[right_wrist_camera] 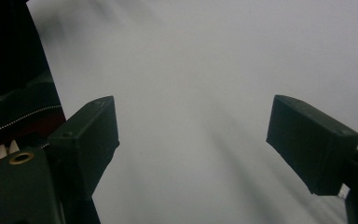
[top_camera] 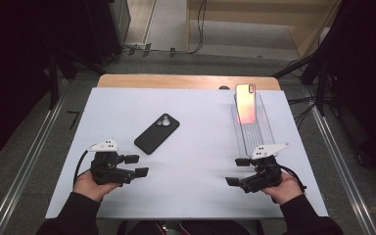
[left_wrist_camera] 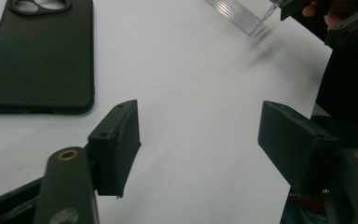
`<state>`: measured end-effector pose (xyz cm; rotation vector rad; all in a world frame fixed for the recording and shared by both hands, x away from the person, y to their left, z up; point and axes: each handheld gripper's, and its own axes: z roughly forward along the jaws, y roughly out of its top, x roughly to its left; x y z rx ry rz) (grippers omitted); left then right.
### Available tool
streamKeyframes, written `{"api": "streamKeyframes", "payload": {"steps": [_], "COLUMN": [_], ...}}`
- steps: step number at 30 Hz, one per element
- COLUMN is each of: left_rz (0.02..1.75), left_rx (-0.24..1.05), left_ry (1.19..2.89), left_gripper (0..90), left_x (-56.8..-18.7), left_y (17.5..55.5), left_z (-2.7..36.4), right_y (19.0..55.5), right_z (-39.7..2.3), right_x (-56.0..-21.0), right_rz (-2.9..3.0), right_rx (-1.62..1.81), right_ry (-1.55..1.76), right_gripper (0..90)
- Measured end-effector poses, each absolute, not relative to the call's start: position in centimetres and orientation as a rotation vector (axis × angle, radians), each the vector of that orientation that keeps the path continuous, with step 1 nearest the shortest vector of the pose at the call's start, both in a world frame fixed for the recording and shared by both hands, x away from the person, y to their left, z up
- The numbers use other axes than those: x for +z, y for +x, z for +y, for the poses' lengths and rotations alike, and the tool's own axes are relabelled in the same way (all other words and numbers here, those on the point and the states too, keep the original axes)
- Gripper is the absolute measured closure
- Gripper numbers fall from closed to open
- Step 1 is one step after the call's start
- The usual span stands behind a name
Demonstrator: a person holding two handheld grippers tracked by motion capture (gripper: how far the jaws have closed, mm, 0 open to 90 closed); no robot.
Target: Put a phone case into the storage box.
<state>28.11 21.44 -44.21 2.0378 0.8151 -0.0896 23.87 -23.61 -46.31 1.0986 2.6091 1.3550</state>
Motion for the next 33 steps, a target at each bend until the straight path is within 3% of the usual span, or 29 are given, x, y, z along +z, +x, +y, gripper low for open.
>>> {"api": "streamKeyframes", "payload": {"steps": [4,8,11,33], "left_rz": [0.789,0.782,0.770,0.844], "left_rx": [-0.116,-0.102,-0.150,0.039], "left_ry": [2.030,2.034,2.068,2.108], "left_gripper": [27.3,19.2,0.0,2.1], "left_x": [-43.7,-43.5,-43.5,-43.1], "left_y": [29.0,30.0,30.8,36.1], "left_z": [21.2,20.9,20.4,18.8], "right_y": [23.9,24.0,23.9,24.0], "right_z": [-23.6,-23.6,-23.6,-23.7], "right_x": [-46.4,-46.4,-46.4,-46.4], "right_rz": [2.609,2.617,2.613,2.610], "right_rx": [1.354,1.349,1.355,1.363], "right_ry": [1.101,1.092,1.096,1.096], "right_gripper": [14.8,14.8,14.8,14.8]}}
